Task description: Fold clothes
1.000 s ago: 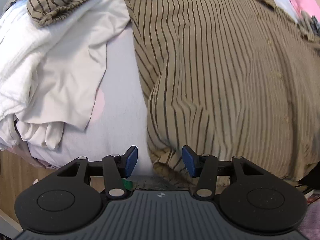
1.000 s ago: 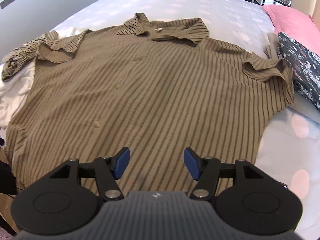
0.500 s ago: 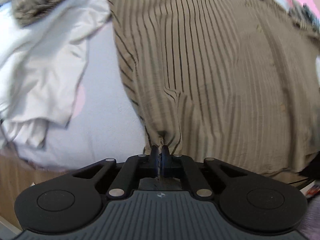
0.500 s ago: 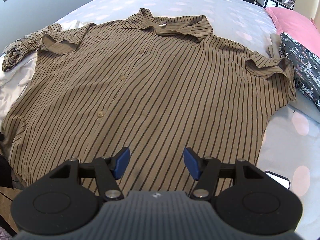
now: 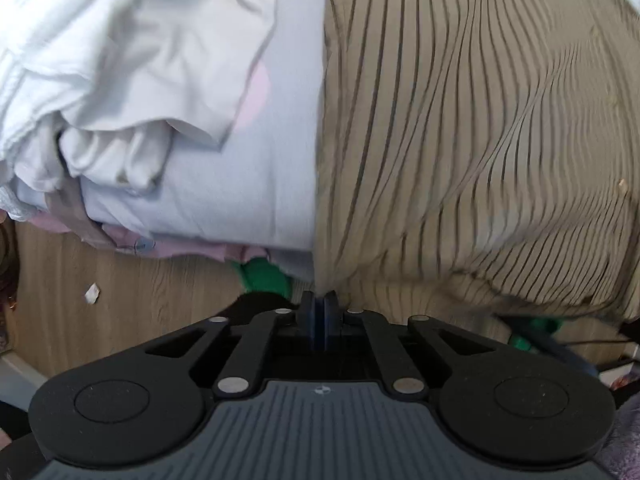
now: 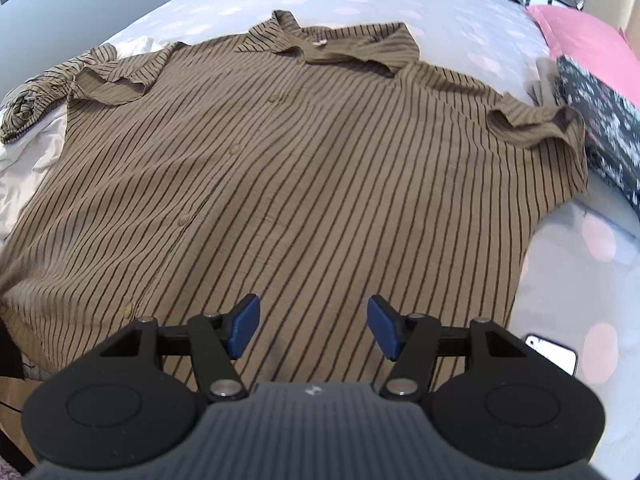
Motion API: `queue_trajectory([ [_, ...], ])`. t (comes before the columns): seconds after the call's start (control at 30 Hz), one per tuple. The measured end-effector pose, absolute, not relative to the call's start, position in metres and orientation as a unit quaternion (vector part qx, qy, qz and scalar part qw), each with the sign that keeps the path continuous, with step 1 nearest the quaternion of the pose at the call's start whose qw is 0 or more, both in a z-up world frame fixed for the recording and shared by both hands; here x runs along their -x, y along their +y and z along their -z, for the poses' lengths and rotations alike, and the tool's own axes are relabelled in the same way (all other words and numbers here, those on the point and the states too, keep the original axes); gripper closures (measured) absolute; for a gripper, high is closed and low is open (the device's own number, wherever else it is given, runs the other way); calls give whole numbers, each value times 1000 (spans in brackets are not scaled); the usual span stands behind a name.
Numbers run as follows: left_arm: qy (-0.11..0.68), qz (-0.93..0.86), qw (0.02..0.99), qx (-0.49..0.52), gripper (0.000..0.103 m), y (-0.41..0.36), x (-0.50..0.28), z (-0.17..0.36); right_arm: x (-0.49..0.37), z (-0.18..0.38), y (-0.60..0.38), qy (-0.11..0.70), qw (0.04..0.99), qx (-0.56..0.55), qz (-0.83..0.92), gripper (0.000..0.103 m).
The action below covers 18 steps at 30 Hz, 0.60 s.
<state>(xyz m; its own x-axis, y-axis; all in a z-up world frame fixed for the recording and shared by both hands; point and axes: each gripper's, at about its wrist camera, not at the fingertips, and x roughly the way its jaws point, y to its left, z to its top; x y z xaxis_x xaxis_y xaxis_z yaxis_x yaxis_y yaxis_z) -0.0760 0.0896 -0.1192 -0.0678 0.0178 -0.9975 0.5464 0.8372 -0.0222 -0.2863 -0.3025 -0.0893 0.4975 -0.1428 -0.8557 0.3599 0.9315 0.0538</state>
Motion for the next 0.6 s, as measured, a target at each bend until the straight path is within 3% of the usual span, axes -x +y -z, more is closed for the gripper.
queue_trajectory([
  [0.1, 689, 235, 660, -185, 75, 87, 83, 104, 290, 90, -307, 488, 851, -122, 152, 40],
  [0.33, 633, 311, 685, -183, 74, 42, 96, 71, 312, 95, -326, 511, 825, -173, 169, 47],
  [0.6, 600, 358, 680, -220, 74, -28, 107, 77, 362, 103, -334, 536, 796, -197, 200, 49],
])
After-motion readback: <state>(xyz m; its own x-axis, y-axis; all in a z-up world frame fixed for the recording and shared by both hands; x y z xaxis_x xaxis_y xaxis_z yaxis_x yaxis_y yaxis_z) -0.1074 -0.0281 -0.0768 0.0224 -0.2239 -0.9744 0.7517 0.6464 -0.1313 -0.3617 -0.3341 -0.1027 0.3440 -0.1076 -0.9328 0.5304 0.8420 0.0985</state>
